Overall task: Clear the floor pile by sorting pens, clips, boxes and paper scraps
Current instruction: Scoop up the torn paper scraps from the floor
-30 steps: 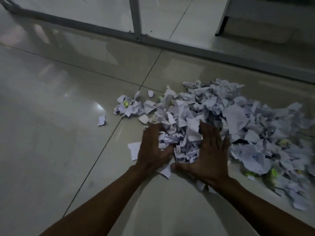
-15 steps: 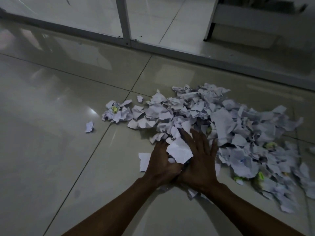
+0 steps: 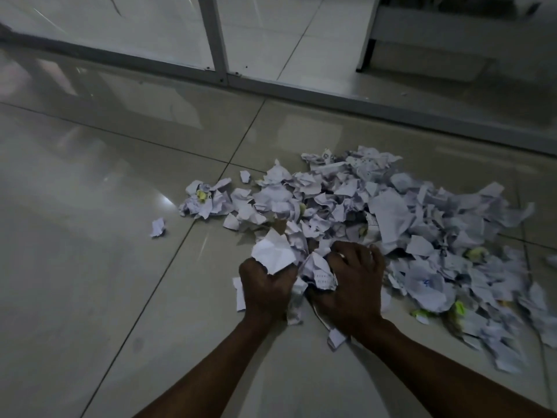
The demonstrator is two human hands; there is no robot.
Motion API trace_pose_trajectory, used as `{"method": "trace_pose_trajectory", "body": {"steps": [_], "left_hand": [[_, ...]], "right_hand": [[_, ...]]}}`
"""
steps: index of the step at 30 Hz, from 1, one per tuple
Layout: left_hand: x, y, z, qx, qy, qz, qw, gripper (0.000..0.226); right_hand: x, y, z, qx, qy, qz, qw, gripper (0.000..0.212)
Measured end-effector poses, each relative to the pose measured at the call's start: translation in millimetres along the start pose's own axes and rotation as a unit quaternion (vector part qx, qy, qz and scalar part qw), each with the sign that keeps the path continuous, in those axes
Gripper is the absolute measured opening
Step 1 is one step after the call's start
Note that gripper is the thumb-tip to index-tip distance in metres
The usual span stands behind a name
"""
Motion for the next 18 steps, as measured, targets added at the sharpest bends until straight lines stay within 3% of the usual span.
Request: {"method": "trace_pose_trajectory", "body": {"steps": [5, 8, 12, 15, 18], "left_hand": [[13, 2, 4, 0.098, -0.032, -0.056, 0.993, 0.03], [21, 10, 1, 0.142, -0.064, -0.083, 0.984, 0.018], [34, 22, -5, 0.145, -0.083, -0.108, 0.98, 0.005], [52, 36, -1, 0.143, -0.079, -0.122, 0.979, 0.005], [83, 60, 17, 0.151, -0.066, -0.175, 0.971, 0.008]], "right_hand": [[-9, -2, -6, 0.001, -0.023, 0.007, 1.0, 0.054], [-10, -3, -7, 0.003, 0.01, 0.022, 1.0, 0.055], [14, 1, -8, 0.017, 0.119, 0.0, 0.993, 0.038], [40, 4, -11, -0.017, 0.26, -0.019, 0.965, 0.026], [54, 8, -11, -0.082, 0.375, 0.0, 0.923, 0.046]]}}
Point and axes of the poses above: each hand's wrist, its own y-axis towards the middle knuckle, its own x-axis out of the back of the hand, z = x × y, the point moved 8 cm from there along y, towards the middle knuckle, and after that the axes turned 11 degrees about -x, right-handed, at the moved point
